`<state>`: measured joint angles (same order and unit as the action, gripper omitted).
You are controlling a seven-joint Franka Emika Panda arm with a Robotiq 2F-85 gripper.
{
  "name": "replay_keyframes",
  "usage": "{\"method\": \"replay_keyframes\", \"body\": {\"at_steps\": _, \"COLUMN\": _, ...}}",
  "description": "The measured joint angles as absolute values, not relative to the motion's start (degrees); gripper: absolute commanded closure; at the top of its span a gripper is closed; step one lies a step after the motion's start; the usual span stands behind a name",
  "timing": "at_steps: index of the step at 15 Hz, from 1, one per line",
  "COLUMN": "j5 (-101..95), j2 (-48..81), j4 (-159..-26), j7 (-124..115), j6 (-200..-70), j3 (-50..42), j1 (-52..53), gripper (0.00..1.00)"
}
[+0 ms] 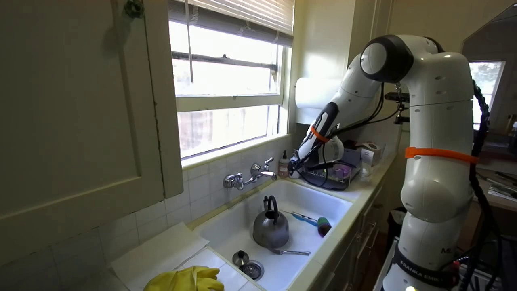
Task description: Move the tea pot lid slightly to the left, place the teapot under the faucet nozzle and open the faucet then close it after the water runs a bit
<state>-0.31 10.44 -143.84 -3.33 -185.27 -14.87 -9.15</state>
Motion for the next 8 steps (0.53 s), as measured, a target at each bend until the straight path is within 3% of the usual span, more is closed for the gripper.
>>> {"method": "replay_keyframes", "body": {"at_steps": 8, "j5": 3.0, "j2": 9.9, "j4": -139.5, "j7": -4.8, "j6": -183.8, "j3": -11.1, "j1": -11.1, "gripper": 0.00}}
